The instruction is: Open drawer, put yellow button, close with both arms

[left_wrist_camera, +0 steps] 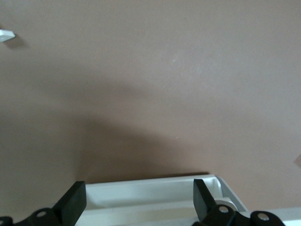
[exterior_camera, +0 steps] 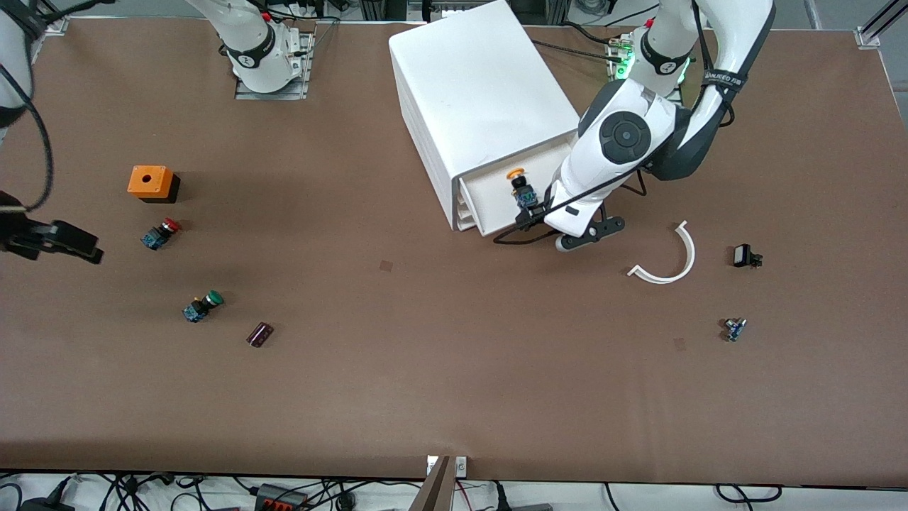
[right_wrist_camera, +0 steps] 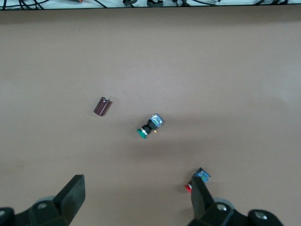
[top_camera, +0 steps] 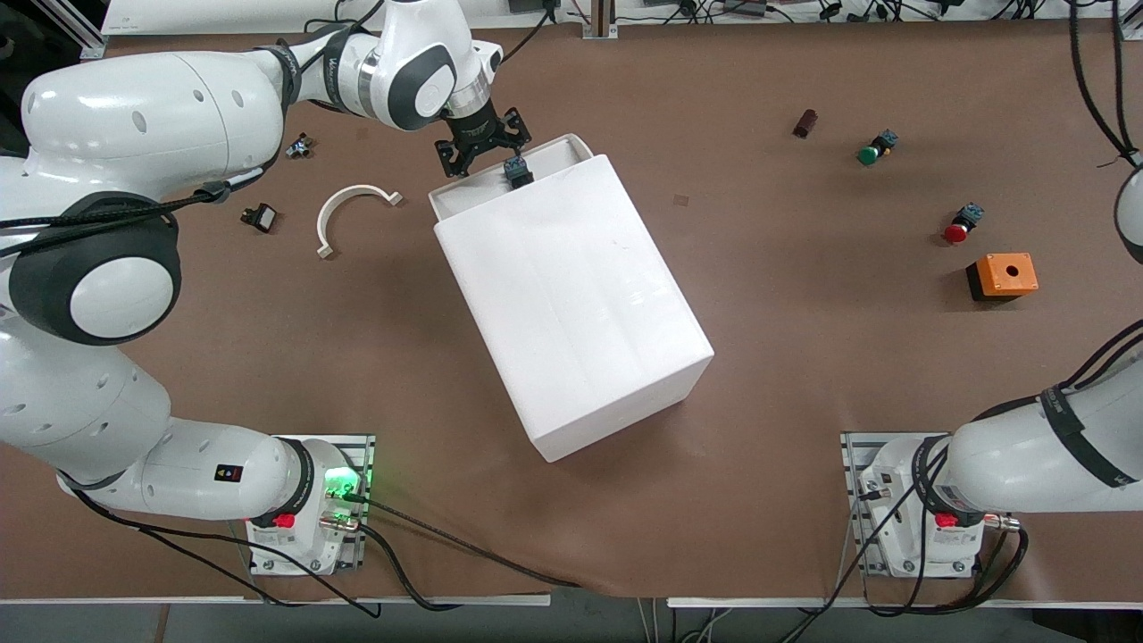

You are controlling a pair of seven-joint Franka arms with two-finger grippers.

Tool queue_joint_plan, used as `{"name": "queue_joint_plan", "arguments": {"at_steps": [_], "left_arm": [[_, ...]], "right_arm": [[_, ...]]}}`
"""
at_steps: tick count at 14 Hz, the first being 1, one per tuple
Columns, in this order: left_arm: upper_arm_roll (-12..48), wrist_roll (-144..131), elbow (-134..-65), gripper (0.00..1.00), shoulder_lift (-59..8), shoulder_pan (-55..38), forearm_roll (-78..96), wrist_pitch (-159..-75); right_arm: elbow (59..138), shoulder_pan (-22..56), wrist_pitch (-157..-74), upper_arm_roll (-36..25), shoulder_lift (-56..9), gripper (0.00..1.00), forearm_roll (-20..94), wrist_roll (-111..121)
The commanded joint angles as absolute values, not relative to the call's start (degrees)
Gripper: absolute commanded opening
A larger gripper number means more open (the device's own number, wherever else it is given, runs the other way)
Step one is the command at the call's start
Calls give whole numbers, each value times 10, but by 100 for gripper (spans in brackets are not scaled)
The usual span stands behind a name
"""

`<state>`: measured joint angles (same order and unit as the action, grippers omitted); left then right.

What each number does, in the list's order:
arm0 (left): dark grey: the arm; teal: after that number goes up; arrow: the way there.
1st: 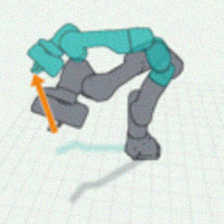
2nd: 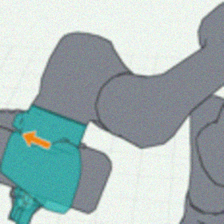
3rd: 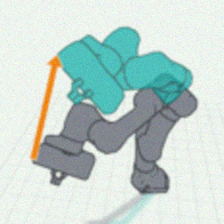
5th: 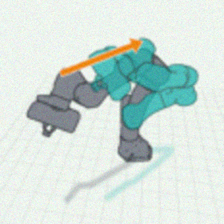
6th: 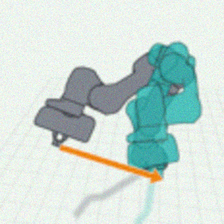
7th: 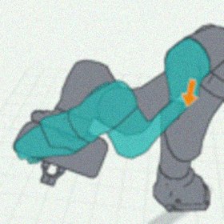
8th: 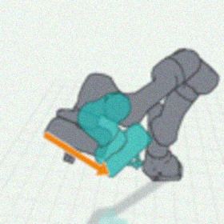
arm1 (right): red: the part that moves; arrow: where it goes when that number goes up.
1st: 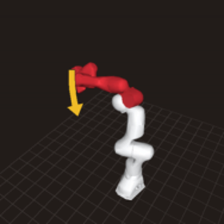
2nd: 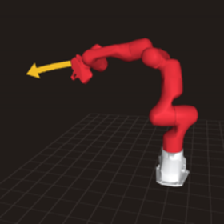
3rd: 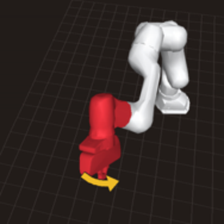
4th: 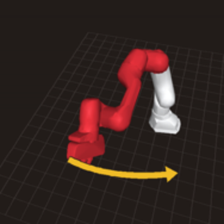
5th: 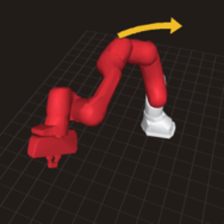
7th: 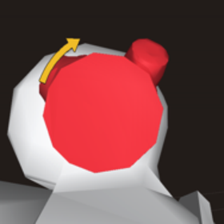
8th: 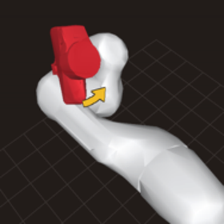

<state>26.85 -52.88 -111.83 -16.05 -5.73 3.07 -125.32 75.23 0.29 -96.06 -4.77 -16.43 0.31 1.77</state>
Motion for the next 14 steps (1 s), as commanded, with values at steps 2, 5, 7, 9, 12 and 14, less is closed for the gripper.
{"name": "queue_joint_plan", "arguments": {"at_steps": [2, 5, 7, 9, 12, 14], "left_arm": [[308, -536, -1146, 100, -133, -51, 42, -1230], [331, -558, -1155, 100, -132, -51, 52, -1230], [339, -558, -1156, 100, -132, -51, 53, -1228], [345, -562, -1156, 100, -132, -51, 59, -1225], [356, -570, -1156, 100, -132, -51, 59, -1224], [363, -570, -1156, 100, -132, -51, 59, -1216]], "right_arm": [[778, -12, -934, -35, -125, 100, 7, 35], [783, -9, -886, -32, -107, 100, -6, 38], [825, -7, -906, -31, -85, 100, -5, 36], [903, -3, -957, -31, -41, 100, -6, 28], [919, -2, -968, -31, -28, 100, -17, 32], [907, 3, -962, -30, -30, 100, -30, 37]]}}
